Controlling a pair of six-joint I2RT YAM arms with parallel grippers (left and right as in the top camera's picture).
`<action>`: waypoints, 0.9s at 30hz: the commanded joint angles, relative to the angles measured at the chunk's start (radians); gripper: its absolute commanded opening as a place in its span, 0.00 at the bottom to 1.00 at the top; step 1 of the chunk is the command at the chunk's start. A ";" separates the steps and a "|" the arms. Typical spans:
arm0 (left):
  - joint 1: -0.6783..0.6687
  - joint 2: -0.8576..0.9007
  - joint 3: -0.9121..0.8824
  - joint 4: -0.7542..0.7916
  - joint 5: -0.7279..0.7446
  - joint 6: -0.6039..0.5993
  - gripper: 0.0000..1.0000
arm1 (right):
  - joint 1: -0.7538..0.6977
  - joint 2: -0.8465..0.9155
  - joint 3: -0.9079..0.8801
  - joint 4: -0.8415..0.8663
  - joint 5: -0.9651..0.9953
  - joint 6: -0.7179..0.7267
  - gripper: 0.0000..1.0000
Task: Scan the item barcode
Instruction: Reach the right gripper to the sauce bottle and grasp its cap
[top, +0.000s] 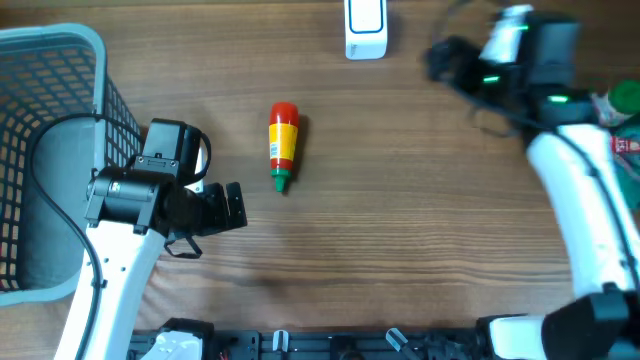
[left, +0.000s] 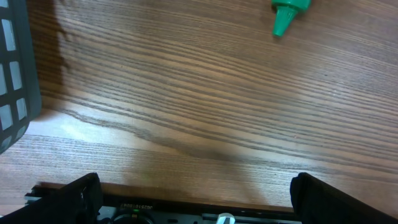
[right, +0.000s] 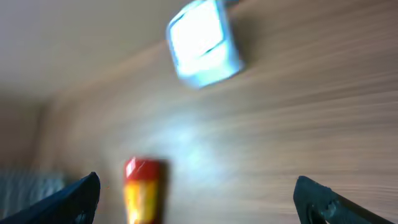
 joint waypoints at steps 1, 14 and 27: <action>-0.005 -0.004 -0.003 0.000 -0.010 -0.012 1.00 | 0.220 0.129 -0.031 0.084 -0.048 -0.069 1.00; -0.005 -0.004 -0.003 0.000 -0.010 -0.012 1.00 | 0.364 0.567 -0.026 0.661 -0.179 0.132 1.00; -0.005 -0.004 -0.003 0.000 -0.010 -0.012 1.00 | 0.405 0.684 -0.008 0.752 -0.077 0.178 1.00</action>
